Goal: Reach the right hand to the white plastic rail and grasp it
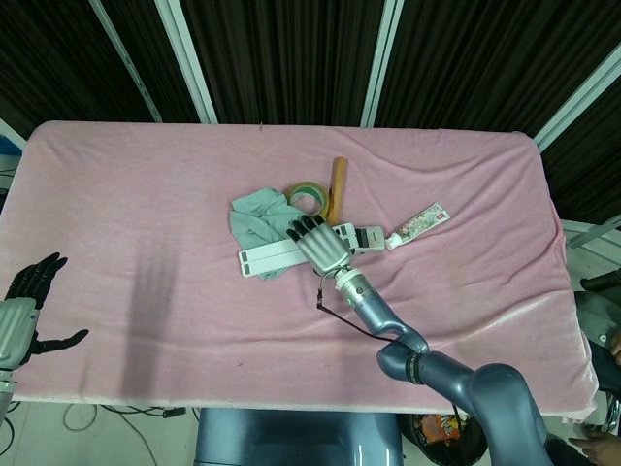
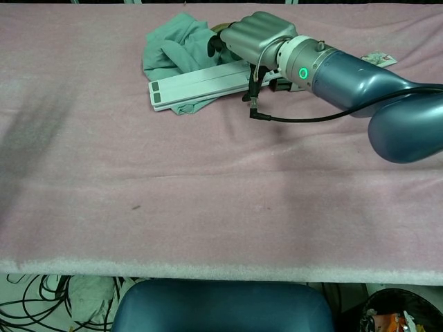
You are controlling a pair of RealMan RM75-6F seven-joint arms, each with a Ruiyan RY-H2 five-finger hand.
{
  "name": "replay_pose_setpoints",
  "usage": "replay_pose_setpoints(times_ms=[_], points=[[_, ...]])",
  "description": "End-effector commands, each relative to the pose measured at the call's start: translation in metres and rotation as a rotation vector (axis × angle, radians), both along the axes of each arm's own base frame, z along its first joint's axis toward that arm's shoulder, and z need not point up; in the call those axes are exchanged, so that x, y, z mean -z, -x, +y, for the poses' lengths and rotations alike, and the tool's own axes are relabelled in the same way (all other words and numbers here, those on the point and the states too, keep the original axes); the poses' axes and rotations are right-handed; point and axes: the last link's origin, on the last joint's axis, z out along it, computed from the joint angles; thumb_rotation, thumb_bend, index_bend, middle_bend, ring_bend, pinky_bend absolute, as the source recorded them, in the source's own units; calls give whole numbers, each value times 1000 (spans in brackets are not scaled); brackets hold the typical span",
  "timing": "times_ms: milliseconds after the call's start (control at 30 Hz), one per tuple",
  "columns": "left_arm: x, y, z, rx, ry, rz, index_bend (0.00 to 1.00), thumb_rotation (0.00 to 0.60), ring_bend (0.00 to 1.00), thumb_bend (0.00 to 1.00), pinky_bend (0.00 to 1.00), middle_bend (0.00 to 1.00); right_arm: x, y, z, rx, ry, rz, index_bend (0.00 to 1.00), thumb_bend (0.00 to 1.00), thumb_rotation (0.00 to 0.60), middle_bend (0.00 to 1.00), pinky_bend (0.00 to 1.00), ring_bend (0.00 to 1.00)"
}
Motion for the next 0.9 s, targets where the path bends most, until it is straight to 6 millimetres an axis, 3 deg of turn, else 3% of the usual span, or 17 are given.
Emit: replay_pose_setpoints(times_ms=[33,233,367,500,733,900], points=[[0,0,0,-1,1,-2,0,600,0,0,0,0,9,-1,-2,14,-17,3,254,192,600,234,277,192],[0,0,0,-4,1,-6,0,600,0,0,0,0,16,9,-3,48,-26,15,374,227,600,347,349,289],[0,0,1,-2,3,-5,0,600,0,0,0,0,17,12,-1,53,-29,1,593,330,600,547,514,474],[0,0,0,-1,3,-5,0,600,0,0,0,0,13,11,1,43,-28,-34,716,377,600,658,598,592],[0,-1,-1,3,0,-7,0,600,0,0,0,0,-8,6,7,5,-12,-134,744,390,600,682,612,621],[0,-2,-2,10,-3,-4,0,600,0,0,0,0,-41,1,19,-20,15,-254,748,390,600,685,612,623]])
